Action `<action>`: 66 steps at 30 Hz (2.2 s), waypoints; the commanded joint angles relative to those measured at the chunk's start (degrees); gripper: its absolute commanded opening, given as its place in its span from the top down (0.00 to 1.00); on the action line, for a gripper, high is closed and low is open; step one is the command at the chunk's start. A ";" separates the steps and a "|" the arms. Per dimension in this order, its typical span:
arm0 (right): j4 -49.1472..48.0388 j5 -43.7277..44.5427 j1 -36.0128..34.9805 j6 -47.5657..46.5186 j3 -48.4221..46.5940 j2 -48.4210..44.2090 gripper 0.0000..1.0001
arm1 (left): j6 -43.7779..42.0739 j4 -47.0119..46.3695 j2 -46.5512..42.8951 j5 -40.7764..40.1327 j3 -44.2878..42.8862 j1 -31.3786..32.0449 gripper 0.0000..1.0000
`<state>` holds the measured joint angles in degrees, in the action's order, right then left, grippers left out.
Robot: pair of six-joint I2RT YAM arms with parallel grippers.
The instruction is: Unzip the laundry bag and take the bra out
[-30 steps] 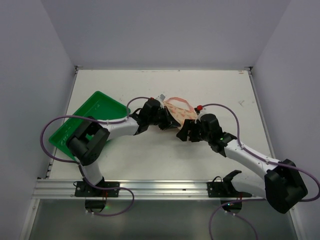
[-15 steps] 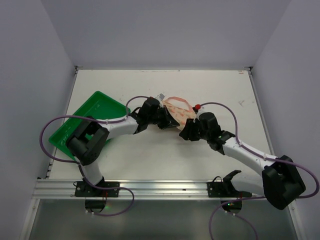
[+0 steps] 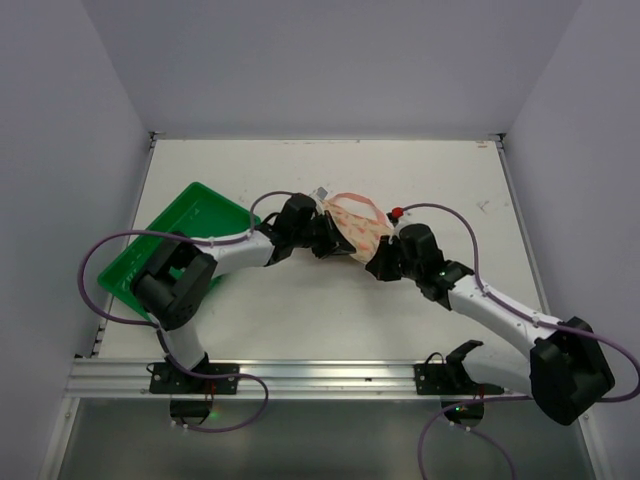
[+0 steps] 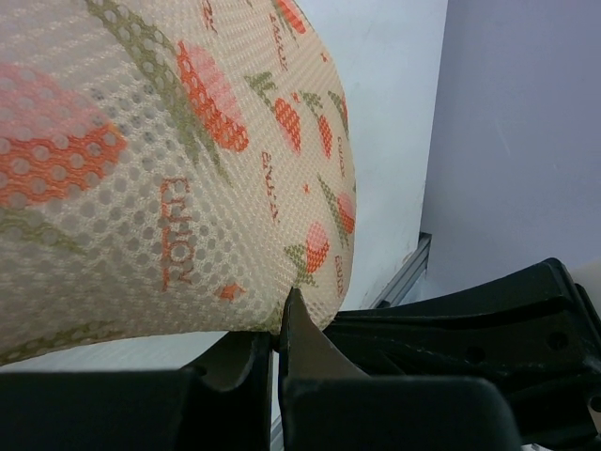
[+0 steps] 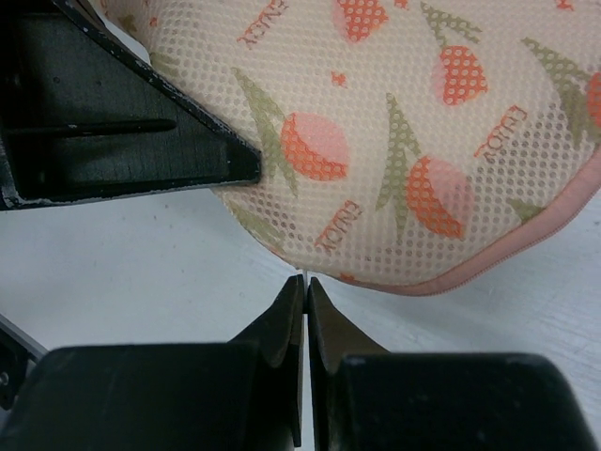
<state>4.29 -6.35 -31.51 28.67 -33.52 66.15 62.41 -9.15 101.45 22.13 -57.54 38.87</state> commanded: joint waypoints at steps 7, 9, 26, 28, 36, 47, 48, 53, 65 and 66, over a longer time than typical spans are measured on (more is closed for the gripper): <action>10.98 7.04 -0.05 3.49 -1.11 -6.29 1.00 | -11.16 4.92 -2.58 5.28 -0.29 -5.81 1.00; 12.40 7.84 0.22 4.29 -0.41 -8.14 1.00 | -14.59 5.72 -1.52 6.69 -0.21 -6.88 1.00; -5.96 -9.73 -3.29 12.03 -5.32 9.93 1.00 | -19.89 15.65 5.45 -0.41 -13.77 -9.08 0.16; -7.19 -10.87 -4.35 12.20 -8.56 13.11 1.00 | -17.69 13.12 2.37 -1.91 -9.46 -9.43 0.11; -9.48 -13.34 -5.58 13.08 -13.41 21.38 1.00 | -6.43 0.98 -4.77 2.65 8.39 -9.34 0.10; -7.03 -11.50 -6.11 10.98 -15.09 22.36 1.00 | -1.86 -7.90 -2.57 2.48 10.51 -8.02 0.76; -6.24 -10.10 -6.11 10.54 -14.82 21.92 1.00 | -1.86 -7.99 -2.75 2.22 10.69 -8.11 0.85; 0.53 -3.50 -5.58 9.04 -10.79 16.75 1.00 | -3.87 -5.98 -2.40 2.74 9.73 -9.16 1.00; 15.39 8.62 7.51 7.02 -3.75 0.56 1.00 | -16.61 6.41 -3.54 7.05 5.69 -11.98 1.00; 15.91 8.81 7.60 6.15 -4.18 0.73 1.00 | -17.75 7.55 -3.28 7.31 4.99 -12.15 1.00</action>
<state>14.24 -4.25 -24.51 38.39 -37.17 68.14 51.46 -7.11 99.02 28.80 -49.67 28.16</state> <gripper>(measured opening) 0.010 0.031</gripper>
